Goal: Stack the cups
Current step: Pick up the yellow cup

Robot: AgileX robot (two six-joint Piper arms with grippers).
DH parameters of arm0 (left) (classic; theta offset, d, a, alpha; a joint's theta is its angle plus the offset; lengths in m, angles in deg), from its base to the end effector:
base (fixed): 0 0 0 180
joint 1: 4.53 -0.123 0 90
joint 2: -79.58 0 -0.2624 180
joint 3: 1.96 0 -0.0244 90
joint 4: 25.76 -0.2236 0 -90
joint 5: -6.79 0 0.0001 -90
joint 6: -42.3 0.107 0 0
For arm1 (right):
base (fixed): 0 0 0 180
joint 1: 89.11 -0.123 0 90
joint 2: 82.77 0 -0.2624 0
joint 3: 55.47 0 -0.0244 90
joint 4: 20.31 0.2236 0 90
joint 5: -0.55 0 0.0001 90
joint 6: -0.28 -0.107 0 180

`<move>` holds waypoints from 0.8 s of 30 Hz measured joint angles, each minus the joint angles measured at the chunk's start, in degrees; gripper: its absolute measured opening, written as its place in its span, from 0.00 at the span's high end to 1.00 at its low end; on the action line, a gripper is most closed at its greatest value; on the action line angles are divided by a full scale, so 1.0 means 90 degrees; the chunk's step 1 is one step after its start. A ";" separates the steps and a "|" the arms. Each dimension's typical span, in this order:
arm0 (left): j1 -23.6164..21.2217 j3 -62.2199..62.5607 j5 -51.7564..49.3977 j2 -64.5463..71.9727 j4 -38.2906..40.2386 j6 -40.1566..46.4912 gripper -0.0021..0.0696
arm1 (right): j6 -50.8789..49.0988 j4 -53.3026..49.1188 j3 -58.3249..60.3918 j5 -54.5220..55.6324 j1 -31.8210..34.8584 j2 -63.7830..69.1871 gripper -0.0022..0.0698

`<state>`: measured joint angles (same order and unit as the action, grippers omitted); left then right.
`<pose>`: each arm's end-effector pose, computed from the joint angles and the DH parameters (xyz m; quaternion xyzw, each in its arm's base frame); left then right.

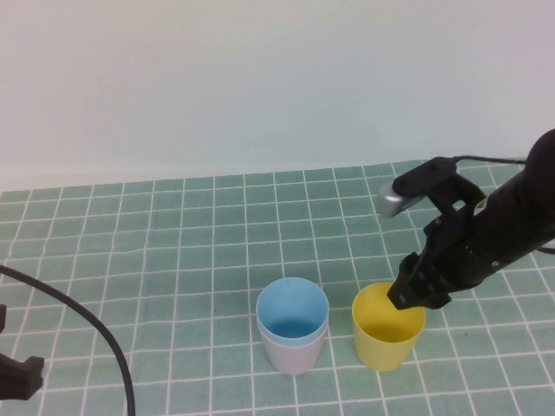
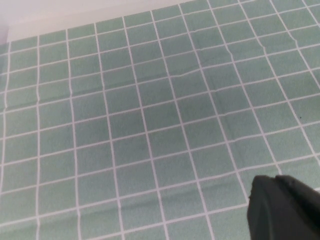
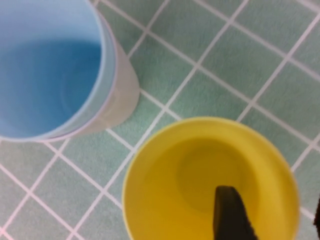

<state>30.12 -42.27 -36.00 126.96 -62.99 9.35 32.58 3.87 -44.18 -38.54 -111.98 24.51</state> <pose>0.1283 -0.0351 0.2948 0.1347 0.8587 0.0244 0.4939 0.2928 0.1535 0.1943 -0.3255 0.9123 0.1449 0.2020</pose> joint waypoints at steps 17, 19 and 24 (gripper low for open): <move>0.0000 0.0000 0.0000 0.0000 0.0000 -0.0014 0.97 | -0.0048 -0.0521 -0.0752 -0.0888 -0.0010 0.0416 0.93; 0.0000 0.0000 0.0000 0.0000 0.0000 -0.0014 0.97 | -0.0216 -0.0849 -0.1281 -0.1335 -0.0010 0.0416 0.93; 0.0000 0.0000 0.0000 0.0000 0.0000 -0.0025 0.97 | -0.0790 -0.1741 -0.2953 -0.2585 -0.0164 0.0405 0.93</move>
<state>30.12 -42.27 -36.00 126.96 -62.99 9.13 25.47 -11.80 -70.75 -61.80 -113.46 28.15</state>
